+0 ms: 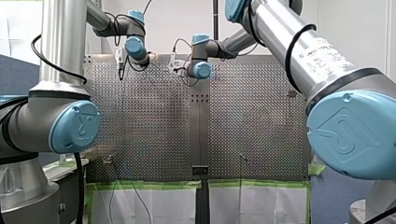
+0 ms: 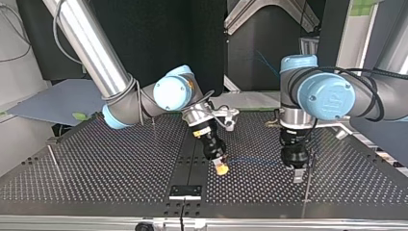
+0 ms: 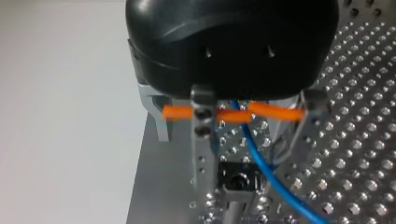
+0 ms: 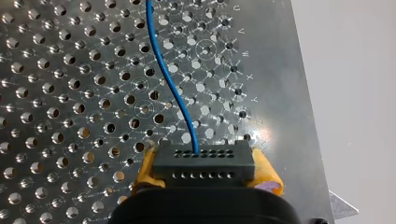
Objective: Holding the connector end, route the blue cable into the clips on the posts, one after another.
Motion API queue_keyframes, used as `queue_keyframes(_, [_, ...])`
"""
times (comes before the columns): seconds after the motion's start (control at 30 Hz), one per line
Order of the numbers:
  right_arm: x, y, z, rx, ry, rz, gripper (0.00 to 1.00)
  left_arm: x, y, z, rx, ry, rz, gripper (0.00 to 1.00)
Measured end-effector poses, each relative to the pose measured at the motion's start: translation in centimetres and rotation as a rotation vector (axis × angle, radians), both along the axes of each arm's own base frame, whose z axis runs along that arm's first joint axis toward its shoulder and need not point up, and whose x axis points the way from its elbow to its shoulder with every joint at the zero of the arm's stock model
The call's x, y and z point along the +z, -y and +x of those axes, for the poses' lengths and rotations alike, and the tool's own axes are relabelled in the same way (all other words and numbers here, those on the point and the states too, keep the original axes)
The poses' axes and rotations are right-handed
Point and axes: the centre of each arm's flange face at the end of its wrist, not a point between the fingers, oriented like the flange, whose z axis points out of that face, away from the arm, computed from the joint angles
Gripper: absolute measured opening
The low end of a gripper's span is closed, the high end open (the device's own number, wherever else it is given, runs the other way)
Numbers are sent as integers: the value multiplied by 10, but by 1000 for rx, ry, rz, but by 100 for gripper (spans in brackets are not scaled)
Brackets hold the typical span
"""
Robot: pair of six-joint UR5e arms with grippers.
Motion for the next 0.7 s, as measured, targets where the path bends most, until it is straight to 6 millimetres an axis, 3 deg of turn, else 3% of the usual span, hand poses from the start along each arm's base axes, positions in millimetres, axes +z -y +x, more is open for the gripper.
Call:
queue_keyframes(0.2, [0, 0, 0, 0, 0, 0, 0, 0, 1, 0, 3, 1, 0, 100])
queue_keyframes(0.27, [0, 0, 0, 0, 1, 1, 0, 0, 2, -1, 3, 1, -1, 94])
queue_keyframes(0.33, [0, 0, 0, 0, 2, 2, 0, 0, 2, -1, 4, 1, -1, 75])
queue_keyframes(0.37, [0, 0, 0, 0, 2, 2, 0, 0, 2, -1, 4, 1, -1, 75])
queue_keyframes(0.43, [0, 0, 0, 0, 2, 2, 0, 1, 2, -2, 4, 2, -1, 58])
queue_keyframes(0.47, [0, 0, 0, 0, 1, 2, 0, 1, 3, -2, 4, 2, -1, 58])
queue_keyframes(0.53, [0, 1, 0, 0, 1, 2, 0, 1, 3, -2, 5, 2, -1, 29])
queue_keyframes(0.57, [0, 1, 0, 0, 1, 3, 0, 1, 3, -2, 9, 2, 0, 29])
queue_keyframes(0.63, [0, 0, 0, 0, 2, 3, 0, 1, 2, -2, 17, 2, 0, 11])
queue_keyframes(0.67, [0, 0, 0, 0, 2, 3, 0, 1, 2, -2, 21, 2, 1, 11])
queue_keyframes(0.7, [0, 1, 0, 0, 2, 3, 0, 1, 2, -3, 24, 2, 1, 0])
